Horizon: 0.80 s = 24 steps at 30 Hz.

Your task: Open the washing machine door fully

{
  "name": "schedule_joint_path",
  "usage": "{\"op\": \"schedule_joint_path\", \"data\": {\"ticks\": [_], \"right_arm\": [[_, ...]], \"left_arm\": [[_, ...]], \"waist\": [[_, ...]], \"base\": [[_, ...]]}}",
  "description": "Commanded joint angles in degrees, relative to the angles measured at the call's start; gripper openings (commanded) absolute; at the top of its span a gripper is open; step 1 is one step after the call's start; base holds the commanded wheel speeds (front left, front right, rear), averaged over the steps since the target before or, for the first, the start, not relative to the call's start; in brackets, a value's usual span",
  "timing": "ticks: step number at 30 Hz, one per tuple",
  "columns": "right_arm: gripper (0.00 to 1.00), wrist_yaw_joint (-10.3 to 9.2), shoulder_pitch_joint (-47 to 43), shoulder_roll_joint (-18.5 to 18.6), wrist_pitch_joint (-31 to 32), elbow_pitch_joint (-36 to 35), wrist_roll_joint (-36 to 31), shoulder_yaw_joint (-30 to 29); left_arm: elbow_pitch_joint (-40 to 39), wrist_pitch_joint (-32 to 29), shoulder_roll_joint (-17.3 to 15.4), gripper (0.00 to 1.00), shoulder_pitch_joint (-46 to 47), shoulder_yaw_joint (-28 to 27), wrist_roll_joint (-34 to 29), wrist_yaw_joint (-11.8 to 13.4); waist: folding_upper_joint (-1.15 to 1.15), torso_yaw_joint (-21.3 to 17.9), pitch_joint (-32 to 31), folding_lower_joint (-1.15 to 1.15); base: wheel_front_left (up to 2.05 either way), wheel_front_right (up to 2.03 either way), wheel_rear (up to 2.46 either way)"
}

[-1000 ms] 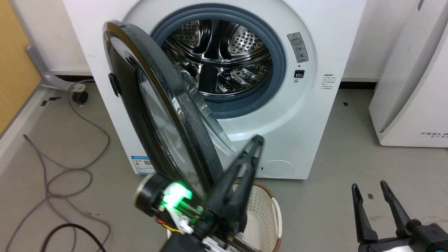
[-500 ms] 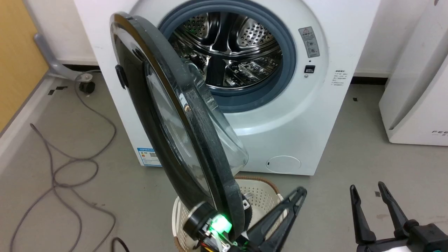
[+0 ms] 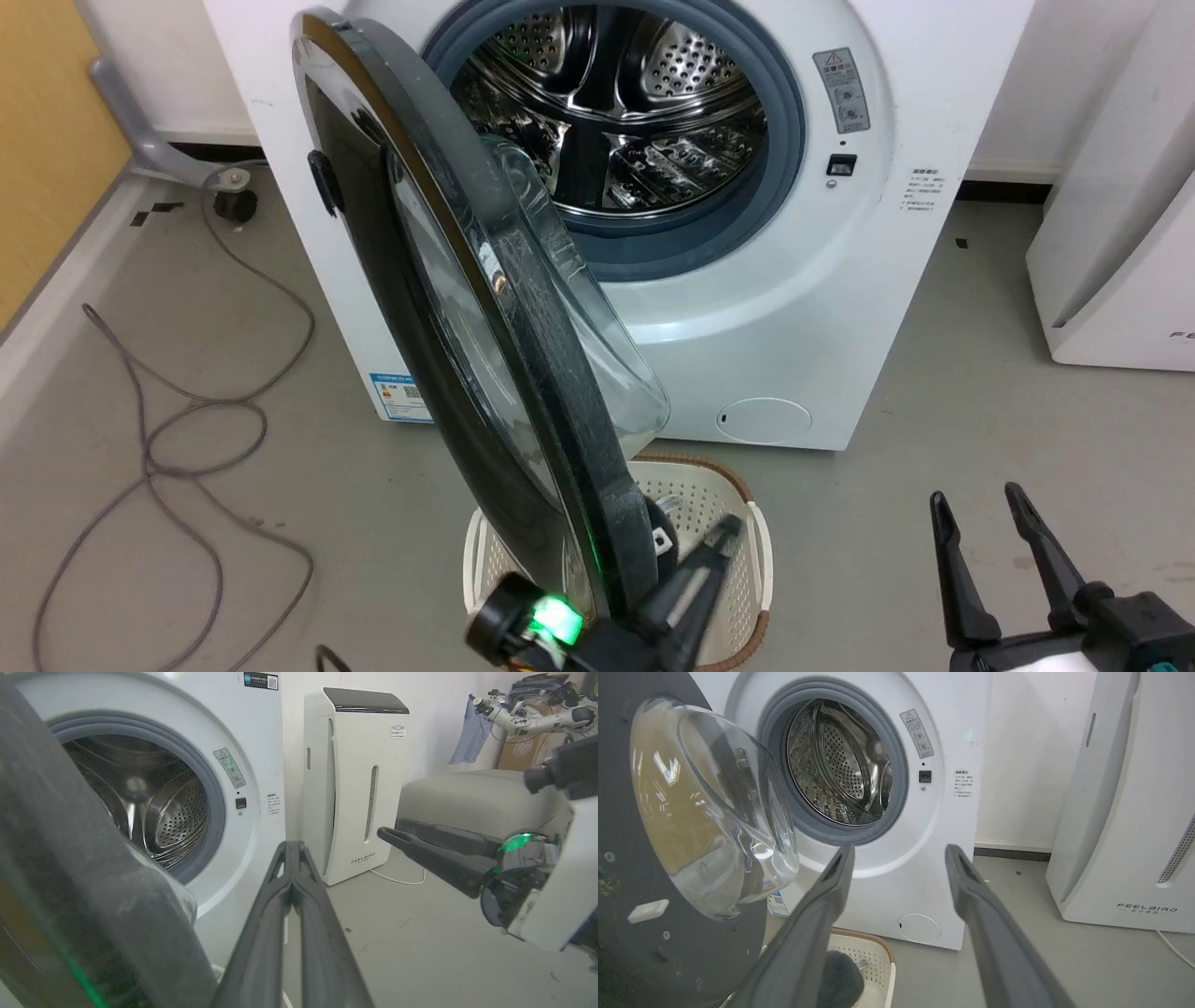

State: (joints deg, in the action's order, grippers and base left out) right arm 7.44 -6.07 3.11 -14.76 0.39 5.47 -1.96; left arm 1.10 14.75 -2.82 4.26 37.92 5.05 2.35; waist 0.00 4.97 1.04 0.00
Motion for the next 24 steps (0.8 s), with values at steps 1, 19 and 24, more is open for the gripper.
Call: {"op": "schedule_joint_path", "data": {"ticks": [1, 19, 24], "right_arm": [[1.00, 0.05, 1.00, -0.24, -0.24, 0.09, -0.15, -0.06], [1.00, 0.05, 0.83, -0.24, -0.24, 0.17, 0.72, 0.54], [1.00, 0.05, 0.62, -0.24, -0.24, 0.22, 1.31, 0.72]], "left_arm": [[0.89, 0.25, -0.07, 0.00, -0.03, -1.29, 0.80, 1.01], [2.51, 0.25, -0.13, 0.00, -2.42, -3.79, -0.80, -0.70], [2.00, 0.25, -0.37, 0.00, -4.22, -4.98, -1.13, -0.65]], "waist": [[0.00, 0.12, 0.24, 0.00], [0.00, 6.15, 0.22, 0.00], [0.00, 9.51, 0.11, 0.00]], "base": [[0.00, 0.00, 0.00], [0.00, 0.00, 0.00], [0.00, 0.00, 0.00]]}}
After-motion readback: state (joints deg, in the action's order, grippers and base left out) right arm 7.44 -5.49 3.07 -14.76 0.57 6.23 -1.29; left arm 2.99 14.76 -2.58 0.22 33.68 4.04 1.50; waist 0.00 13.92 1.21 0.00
